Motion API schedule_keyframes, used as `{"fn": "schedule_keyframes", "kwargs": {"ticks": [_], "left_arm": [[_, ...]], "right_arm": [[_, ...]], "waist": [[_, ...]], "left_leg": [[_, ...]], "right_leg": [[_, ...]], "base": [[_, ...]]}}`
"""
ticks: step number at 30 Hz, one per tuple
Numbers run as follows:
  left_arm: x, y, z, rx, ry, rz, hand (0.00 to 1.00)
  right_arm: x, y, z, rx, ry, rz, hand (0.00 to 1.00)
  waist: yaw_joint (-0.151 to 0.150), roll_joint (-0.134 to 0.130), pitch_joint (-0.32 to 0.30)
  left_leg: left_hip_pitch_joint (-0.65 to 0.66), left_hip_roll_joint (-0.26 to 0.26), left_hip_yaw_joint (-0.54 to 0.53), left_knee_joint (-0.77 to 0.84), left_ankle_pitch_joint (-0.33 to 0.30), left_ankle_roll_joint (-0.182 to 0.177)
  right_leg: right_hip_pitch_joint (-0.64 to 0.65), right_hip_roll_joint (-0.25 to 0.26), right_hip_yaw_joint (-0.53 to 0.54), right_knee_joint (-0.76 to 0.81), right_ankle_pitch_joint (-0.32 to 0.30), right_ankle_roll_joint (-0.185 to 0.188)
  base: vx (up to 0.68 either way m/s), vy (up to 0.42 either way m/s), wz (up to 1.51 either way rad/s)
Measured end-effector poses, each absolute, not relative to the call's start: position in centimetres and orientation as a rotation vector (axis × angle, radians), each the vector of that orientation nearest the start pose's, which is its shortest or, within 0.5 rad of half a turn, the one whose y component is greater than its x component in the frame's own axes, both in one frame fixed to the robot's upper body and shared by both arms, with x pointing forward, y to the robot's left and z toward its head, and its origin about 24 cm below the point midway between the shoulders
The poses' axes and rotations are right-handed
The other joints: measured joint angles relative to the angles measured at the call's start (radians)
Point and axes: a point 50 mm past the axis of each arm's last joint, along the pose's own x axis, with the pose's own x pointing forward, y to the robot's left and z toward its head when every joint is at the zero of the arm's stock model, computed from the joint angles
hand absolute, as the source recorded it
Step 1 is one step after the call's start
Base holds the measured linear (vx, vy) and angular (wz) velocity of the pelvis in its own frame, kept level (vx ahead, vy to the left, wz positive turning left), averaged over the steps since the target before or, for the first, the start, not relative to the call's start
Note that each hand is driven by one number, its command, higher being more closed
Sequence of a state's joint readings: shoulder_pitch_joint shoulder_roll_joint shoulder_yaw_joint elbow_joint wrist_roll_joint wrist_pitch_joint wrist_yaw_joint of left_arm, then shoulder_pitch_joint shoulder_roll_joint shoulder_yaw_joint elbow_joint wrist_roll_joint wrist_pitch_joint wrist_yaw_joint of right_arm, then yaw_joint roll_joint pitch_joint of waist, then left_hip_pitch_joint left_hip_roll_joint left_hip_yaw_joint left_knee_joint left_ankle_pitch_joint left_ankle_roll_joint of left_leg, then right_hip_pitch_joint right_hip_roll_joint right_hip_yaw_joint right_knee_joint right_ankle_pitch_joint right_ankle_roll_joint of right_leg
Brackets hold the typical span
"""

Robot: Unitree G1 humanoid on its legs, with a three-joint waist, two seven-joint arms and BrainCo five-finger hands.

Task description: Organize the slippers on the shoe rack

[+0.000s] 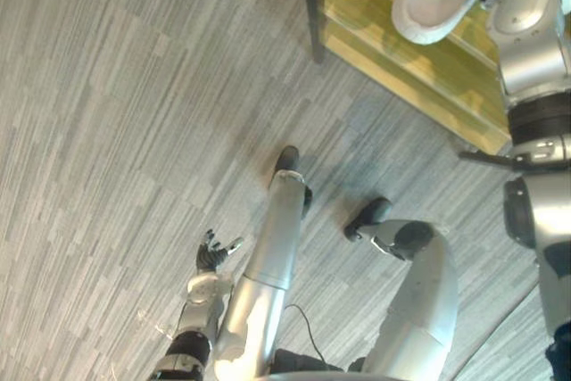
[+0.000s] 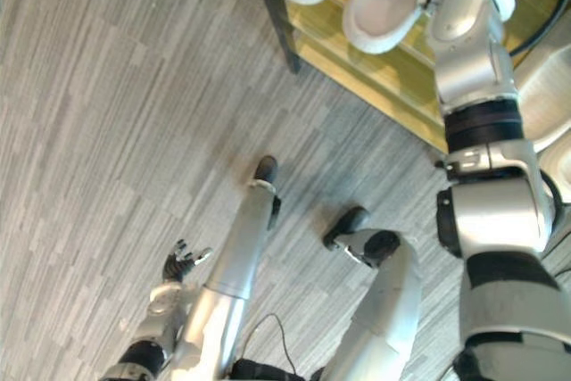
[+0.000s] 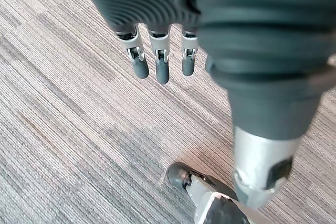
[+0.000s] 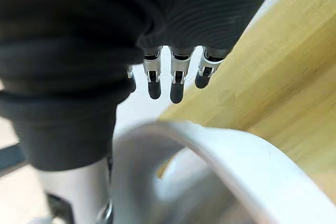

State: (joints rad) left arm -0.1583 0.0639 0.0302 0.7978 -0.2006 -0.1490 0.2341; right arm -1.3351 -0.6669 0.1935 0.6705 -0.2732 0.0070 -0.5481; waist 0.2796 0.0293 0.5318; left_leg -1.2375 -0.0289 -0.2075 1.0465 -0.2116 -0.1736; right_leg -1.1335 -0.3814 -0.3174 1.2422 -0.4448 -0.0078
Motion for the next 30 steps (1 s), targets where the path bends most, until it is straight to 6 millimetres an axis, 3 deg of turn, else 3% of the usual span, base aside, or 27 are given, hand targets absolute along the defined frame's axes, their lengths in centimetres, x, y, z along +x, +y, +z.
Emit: {"fn": "schedule_keyframes", "kwargs": {"ticks": [6,9,13,20,23,30], "left_arm": [[23.9,18.1,-7.9,-0.066,0.503,0.314,0.00],[24.5,18.2,-7.7,-0.085,0.514,0.322,0.00],[24.8,18.3,-7.4,-0.125,0.501,0.329,0.00],[24.3,19.2,-7.8,-0.226,0.515,0.408,0.00],[24.2,19.3,-7.9,-0.244,0.520,0.425,0.00],[24.0,19.6,-7.9,-0.293,0.519,0.460,0.00]], "right_arm": [[33.9,-21.2,38.8,-0.568,-0.989,-0.739,0.00],[32.9,-18.7,38.0,-0.423,-1.055,-0.680,0.00],[33.0,-17.5,35.2,-0.269,-1.006,-0.632,0.00],[34.3,-15.3,27.9,0.021,-0.762,-0.492,0.00],[34.5,-15.0,26.1,0.110,-0.690,-0.471,0.00],[34.7,-15.2,24.1,0.205,-0.608,-0.465,0.00]], "waist": [[-0.007,0.001,-0.001],[-0.031,-0.001,-0.003],[-0.039,-0.005,-0.012],[-0.059,-0.008,-0.024],[-0.060,-0.008,-0.024],[-0.060,-0.008,-0.024]], "left_leg": [[0.039,0.012,0.006,-0.021,0.001,0.008],[0.058,0.021,0.009,-0.022,0.002,0.005],[0.092,0.028,0.016,-0.033,-0.004,0.015],[0.126,0.040,0.026,-0.038,-0.007,0.015],[0.126,0.044,0.026,-0.038,-0.008,0.014],[0.126,0.050,0.025,-0.032,-0.011,0.010]], "right_leg": [[0.037,0.014,-0.001,-0.028,0.006,-0.005],[0.060,0.024,-0.005,-0.041,0.010,-0.011],[0.090,0.029,-0.002,-0.054,0.013,-0.011],[0.118,0.036,0.007,-0.060,0.016,-0.005],[0.118,0.039,0.006,-0.060,0.016,-0.005],[0.118,0.047,0.007,-0.059,0.016,-0.005]], "base": [[-0.01,0.069,-0.05],[-0.01,0.067,-0.06],[-0.02,0.069,-0.05],[-0.02,0.051,-0.05],[-0.01,0.026,-0.02],[-0.01,0.025,-0.02]]}}
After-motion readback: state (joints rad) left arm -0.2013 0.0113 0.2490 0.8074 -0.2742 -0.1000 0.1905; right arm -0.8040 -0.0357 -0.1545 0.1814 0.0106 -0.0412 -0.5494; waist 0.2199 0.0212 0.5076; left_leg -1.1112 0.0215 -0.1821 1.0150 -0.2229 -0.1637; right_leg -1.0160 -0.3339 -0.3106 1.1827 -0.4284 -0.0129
